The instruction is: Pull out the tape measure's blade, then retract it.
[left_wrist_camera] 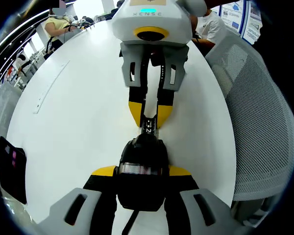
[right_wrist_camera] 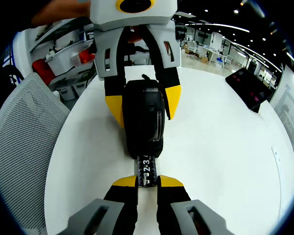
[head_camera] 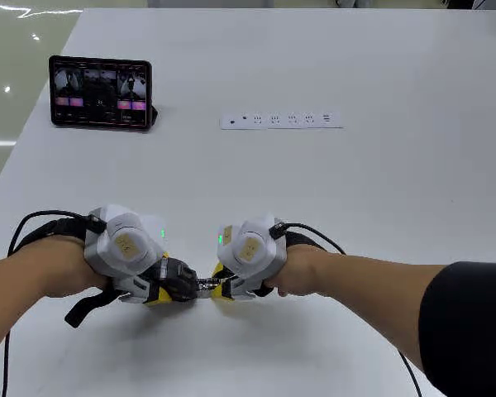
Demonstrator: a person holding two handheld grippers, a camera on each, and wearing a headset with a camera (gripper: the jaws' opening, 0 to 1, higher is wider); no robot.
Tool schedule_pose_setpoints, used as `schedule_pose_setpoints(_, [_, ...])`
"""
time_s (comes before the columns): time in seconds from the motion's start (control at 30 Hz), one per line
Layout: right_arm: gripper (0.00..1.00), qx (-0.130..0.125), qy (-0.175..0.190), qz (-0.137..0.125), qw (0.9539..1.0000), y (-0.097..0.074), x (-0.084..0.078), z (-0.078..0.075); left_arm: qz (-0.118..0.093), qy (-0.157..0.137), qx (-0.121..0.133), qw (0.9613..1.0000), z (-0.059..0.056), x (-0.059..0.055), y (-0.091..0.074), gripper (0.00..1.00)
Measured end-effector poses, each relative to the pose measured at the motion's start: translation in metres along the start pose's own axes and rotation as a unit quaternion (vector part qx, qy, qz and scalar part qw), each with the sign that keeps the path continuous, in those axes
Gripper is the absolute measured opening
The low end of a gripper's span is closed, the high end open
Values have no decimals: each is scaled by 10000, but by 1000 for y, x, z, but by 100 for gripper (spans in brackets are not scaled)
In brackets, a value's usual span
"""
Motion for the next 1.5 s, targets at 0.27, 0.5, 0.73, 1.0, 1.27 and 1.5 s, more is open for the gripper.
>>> schedule_pose_setpoints(0.27, [10, 5, 11, 9, 10000, -2, -2, 0, 3, -18, 10, 10000, 0, 0, 0, 32])
schedule_pose_setpoints(0.5, [10, 17, 3, 28, 10000, -4, -4, -1, 10, -11, 12, 10000, 0, 0, 0, 32])
schedule_pose_setpoints(0.73, [10, 16, 11, 44, 10000, -6, -6, -1, 13, -9, 22, 10000, 0, 1, 0, 32])
schedule_pose_setpoints(1.0, [10, 12, 17, 63, 10000, -7, -9, -2, 17, -14, 31, 10000, 0, 0, 0, 32])
schedule_pose_setpoints(1.27, [10, 0, 36, 75, 10000, -8, -10, -1, 21, -6, 35, 10000, -1, 0, 0, 32])
schedule_pose_setpoints(1.5, [10, 10, 63, 86, 9999, -10, -11, -2, 14, -7, 40, 10000, -1, 0, 0, 32])
Point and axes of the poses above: the centre of the closed fingertips' face, and the gripper's own axes: y roughly forward along the fingers, z roughly to its left, x roughly out of its top, the point moved 6 cm from there along -y, roughly backward along the fingers
